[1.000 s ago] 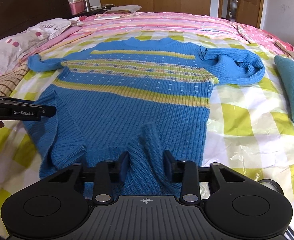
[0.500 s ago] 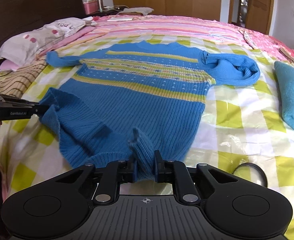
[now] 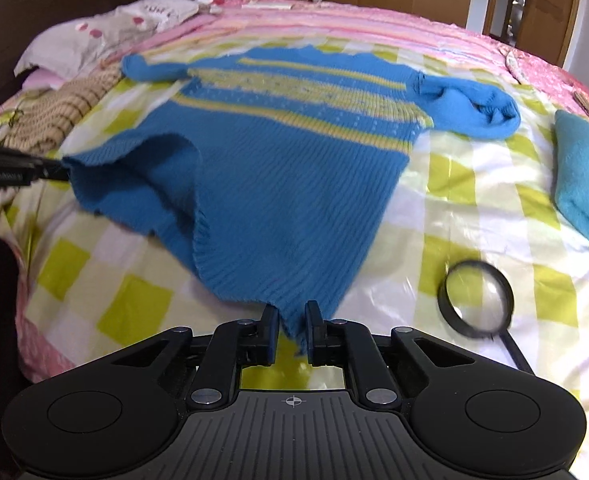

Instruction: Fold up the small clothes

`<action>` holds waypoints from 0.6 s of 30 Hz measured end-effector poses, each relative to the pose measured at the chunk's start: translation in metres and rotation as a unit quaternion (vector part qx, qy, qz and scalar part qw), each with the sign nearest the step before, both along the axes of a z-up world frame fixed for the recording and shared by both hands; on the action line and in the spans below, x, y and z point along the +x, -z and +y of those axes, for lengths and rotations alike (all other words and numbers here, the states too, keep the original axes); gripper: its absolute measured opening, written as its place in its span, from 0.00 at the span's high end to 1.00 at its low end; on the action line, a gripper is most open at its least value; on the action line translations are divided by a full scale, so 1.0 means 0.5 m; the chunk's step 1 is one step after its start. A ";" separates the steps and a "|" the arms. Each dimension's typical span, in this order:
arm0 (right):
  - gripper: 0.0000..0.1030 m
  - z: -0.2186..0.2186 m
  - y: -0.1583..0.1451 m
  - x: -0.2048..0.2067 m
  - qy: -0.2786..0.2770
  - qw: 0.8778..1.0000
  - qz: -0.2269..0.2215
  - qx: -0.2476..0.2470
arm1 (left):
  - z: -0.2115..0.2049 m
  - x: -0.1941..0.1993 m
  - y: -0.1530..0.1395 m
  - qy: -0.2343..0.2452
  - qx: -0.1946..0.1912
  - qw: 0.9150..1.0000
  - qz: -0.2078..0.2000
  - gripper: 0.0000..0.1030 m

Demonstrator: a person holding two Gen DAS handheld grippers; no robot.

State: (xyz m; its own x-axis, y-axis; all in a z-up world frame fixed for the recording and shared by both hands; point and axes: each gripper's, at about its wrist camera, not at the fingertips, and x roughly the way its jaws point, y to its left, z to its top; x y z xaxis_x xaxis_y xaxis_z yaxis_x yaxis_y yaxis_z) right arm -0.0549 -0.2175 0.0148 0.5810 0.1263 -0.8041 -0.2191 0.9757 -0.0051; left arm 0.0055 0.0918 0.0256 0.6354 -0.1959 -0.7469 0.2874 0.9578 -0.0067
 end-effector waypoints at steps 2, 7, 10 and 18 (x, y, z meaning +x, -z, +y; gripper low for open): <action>0.83 -0.006 -0.003 -0.007 0.009 1.000 0.004 0.005 | 0.002 -0.004 -0.010 -0.005 0.001 1.000 -0.008 0.86; 0.79 -0.021 -0.018 -0.004 0.033 0.999 -0.012 0.031 | -0.003 0.014 -0.034 -0.018 -0.026 0.999 -0.029 0.83; 0.77 -0.028 -0.020 0.009 0.054 0.997 -0.018 0.043 | -0.014 0.029 -0.046 -0.022 -0.053 0.998 -0.037 0.81; 0.71 -0.048 -0.036 0.006 0.075 0.995 -0.027 0.060 | -0.076 0.060 -0.003 0.017 -0.036 0.999 -0.011 0.77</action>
